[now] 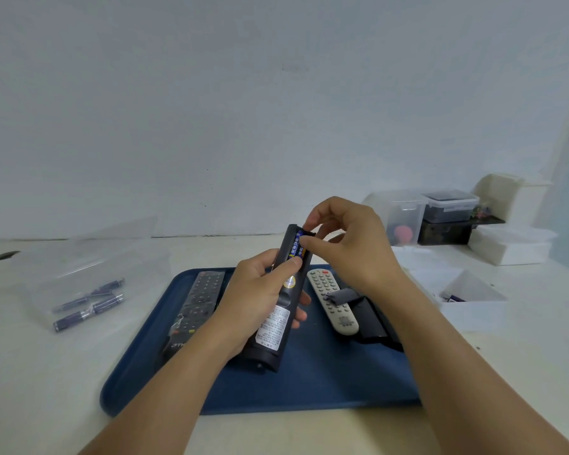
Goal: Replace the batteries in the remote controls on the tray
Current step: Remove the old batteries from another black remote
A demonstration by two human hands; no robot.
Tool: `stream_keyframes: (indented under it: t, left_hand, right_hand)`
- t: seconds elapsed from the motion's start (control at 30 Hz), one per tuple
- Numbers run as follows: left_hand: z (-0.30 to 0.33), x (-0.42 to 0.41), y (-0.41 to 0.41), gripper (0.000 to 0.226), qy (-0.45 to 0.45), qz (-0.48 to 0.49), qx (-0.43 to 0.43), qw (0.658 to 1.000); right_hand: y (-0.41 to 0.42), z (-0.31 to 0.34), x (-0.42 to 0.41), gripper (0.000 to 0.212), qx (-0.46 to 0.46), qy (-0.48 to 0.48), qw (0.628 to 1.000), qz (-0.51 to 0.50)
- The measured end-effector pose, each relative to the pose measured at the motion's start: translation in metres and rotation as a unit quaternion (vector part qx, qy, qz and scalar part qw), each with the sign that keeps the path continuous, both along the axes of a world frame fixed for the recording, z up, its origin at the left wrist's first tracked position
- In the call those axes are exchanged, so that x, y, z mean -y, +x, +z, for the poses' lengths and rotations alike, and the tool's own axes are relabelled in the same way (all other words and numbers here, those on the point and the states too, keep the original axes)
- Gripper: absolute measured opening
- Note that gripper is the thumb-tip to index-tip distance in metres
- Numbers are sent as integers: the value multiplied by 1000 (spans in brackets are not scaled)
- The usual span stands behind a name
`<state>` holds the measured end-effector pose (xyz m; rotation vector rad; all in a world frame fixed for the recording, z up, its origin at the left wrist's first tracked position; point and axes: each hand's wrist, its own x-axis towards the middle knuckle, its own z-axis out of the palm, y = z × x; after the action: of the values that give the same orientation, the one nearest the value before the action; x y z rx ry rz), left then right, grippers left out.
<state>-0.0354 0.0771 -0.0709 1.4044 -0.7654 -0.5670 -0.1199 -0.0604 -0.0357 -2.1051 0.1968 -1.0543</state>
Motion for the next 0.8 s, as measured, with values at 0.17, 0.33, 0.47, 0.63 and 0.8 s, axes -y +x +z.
stream_keyframes:
  t: [0.17,0.33,0.47,0.63,0.8]
  left_hand:
    - [-1,1,0,12,-10,14,11,1000]
    - [-3,1,1,12,0,18,36,999]
    - [-6,2,2,13,3,25,66,998]
    - [-8,1,3,19,1,31,81,996]
    - [-12,2,2,19,7,25,85,996]
  right_hand:
    - [4,-4,-3,20,17,-6,1000,-14]
    - [3,-4,-12,14,32,-26,999,-24]
    - [5,-6,-14,11,27,-37,998,-44]
    - [10,-8,-15,10,17,-45,997,-55]
    - [11,-10,-12,11,-1,-23,998,-52]
